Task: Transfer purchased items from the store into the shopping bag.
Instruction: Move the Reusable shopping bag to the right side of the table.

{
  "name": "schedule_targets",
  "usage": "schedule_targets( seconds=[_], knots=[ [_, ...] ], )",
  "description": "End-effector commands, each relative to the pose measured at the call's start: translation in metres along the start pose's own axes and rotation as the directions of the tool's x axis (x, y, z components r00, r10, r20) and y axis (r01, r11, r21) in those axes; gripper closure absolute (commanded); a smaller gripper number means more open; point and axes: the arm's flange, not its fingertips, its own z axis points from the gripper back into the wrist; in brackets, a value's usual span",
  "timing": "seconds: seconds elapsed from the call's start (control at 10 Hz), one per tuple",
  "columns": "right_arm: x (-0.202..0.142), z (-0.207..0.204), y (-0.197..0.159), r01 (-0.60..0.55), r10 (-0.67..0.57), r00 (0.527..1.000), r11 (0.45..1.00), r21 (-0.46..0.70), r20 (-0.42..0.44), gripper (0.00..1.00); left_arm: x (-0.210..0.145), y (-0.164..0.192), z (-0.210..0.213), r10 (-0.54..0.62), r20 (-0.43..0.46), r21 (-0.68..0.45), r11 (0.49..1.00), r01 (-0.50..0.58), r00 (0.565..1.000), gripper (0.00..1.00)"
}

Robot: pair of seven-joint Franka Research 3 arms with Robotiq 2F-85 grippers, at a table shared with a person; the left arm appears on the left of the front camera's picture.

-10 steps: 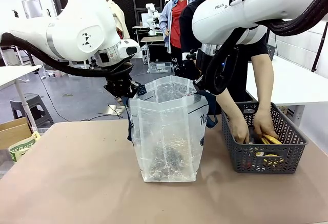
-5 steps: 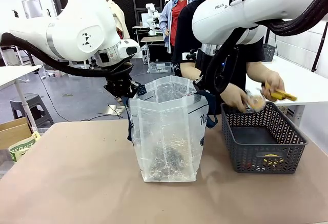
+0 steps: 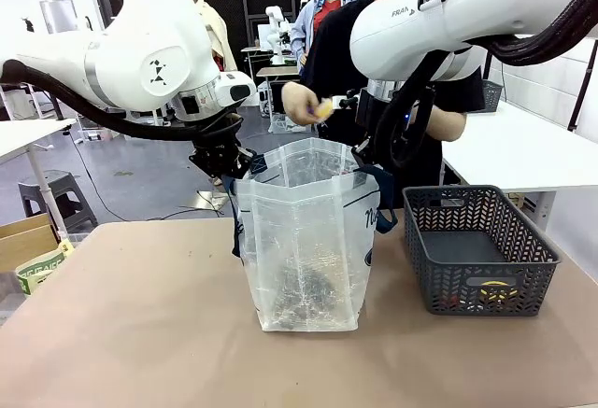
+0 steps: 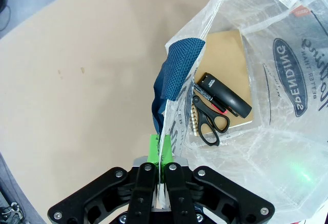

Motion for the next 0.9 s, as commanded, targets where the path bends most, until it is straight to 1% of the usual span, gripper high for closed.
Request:
schedule_targets(
  seconds=[0.0,0.8],
  knots=[
    [0.0003,0.0005,-0.0001,-0.001,0.001,1.000,1.000,0.000,0.001,1.00,0.0000,0.0001,0.0000,0.001,0.000,0.000,1.000,-0.001,1.000,1.00],
    [0.0003,0.0005,-0.0001,-0.001,0.001,1.000,1.000,0.000,0.001,1.00,0.0000,0.0001,0.0000,0.001,0.000,0.000,1.000,-0.001,1.000,1.00]
  ],
)
